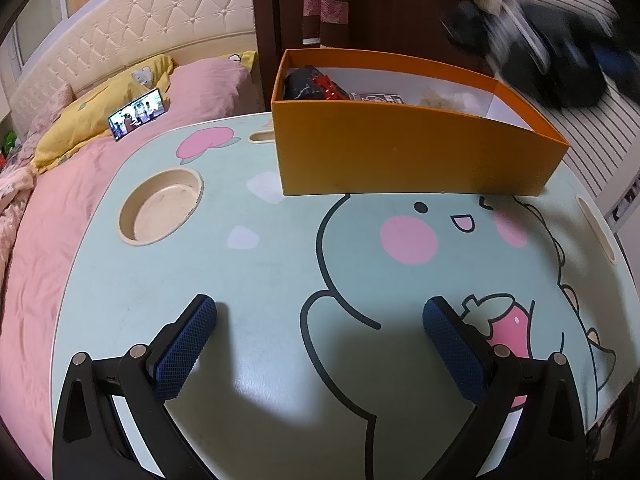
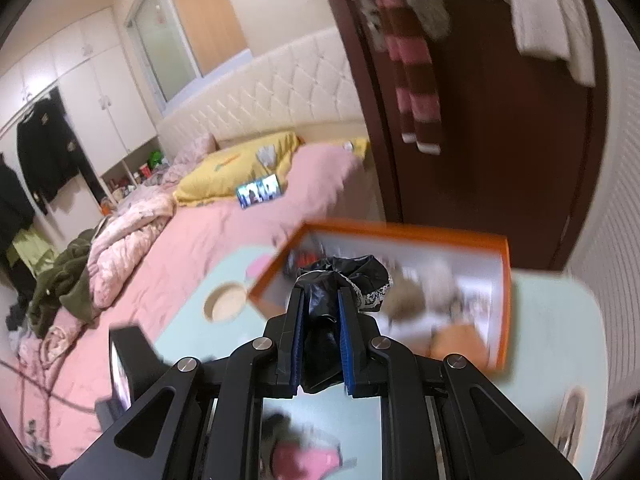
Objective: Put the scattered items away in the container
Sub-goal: 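Lift the black cloth bundle out of the orange box with the right tool, set it on the table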
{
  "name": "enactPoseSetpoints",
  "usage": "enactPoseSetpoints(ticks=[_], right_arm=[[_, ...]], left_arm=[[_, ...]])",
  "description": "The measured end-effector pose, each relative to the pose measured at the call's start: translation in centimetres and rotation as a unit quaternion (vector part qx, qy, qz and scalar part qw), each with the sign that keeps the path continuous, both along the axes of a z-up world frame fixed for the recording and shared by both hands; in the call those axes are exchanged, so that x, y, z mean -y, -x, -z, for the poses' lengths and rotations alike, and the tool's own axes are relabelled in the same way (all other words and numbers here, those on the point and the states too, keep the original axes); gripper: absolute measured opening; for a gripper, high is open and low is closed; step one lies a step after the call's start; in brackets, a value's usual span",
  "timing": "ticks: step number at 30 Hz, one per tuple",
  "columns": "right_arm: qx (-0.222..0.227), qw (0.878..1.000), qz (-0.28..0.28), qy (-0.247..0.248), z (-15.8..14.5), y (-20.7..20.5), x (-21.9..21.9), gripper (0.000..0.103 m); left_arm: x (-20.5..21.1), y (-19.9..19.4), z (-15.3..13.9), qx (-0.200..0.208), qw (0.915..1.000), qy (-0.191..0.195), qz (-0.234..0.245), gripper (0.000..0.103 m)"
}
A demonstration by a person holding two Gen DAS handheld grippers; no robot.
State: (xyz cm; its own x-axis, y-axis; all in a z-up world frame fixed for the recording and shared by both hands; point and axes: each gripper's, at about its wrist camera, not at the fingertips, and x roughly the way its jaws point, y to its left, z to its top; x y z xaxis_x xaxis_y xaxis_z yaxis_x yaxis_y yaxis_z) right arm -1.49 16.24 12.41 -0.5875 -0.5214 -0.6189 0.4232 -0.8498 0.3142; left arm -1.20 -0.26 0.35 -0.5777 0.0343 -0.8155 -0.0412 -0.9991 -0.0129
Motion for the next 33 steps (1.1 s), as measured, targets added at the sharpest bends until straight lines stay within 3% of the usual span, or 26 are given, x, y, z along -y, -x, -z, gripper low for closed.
enactPoseSetpoints(ticks=[4,12,13,15,16,19,24,27,29,31,32,33], right_arm=[[0.038,0.999,0.013,0.02,3.4,-1.5,-1.3,0.015],[0.072,0.997,0.004,0.01,8.1,-2.2,-1.4,0.019],[0.071,0.997,0.002,0.011,8.2,-2.3,-1.5,0.022],[0.063,0.998,0.001,0.009,8.1,-2.6,-1.8,0.043],[0.053,0.999,0.005,0.009,7.9,-2.9,-2.1,0.049],[0.022,0.999,0.01,0.02,7.1,-3.7,-3.1,0.053],[0.008,1.0,0.007,0.028,6.6,-3.9,-3.8,0.053],[0.019,0.999,0.008,0.037,7.0,-3.6,-4.2,0.053],[0.023,0.999,0.007,0.038,7.1,-3.5,-4.4,0.053],[0.024,0.999,0.01,0.042,7.1,-3.5,-4.8,0.053],[0.026,0.999,0.012,0.044,7.1,-3.5,-4.9,0.053],[0.029,0.998,0.015,0.046,7.1,-3.5,-5.1,0.053]], left_arm=[[-0.2,0.2,0.0,0.001,1.0,0.002,0.0,0.103],[0.5,0.1,0.0,-0.002,0.9998,-0.009,-0.017,0.103],[0.8,0.1,-0.1,-0.003,0.9997,-0.018,-0.017,0.103],[1.3,0.2,-0.3,0.001,0.9994,-0.033,-0.01,0.102],[1.5,0.4,-0.5,0.005,0.9992,-0.038,-0.005,0.1],[2.0,1.5,-2.4,0.0,0.9992,-0.04,0.005,0.086],[1.3,4.9,-7.8,-0.024,0.9969,-0.052,0.055,0.086],[-0.8,7.6,-10.4,-0.017,0.9917,-0.074,0.103,0.086],[-2.9,9.3,-11.1,-0.015,0.9887,-0.067,0.133,0.086],[-5.4,11.1,-10.4,-0.01,0.9879,-0.021,0.154,0.075],[-6.5,12.0,-9.7,0.0,0.9876,0.002,0.157,0.059],[-7.4,12.7,-8.9,0.017,0.9865,0.013,0.162,0.05]])
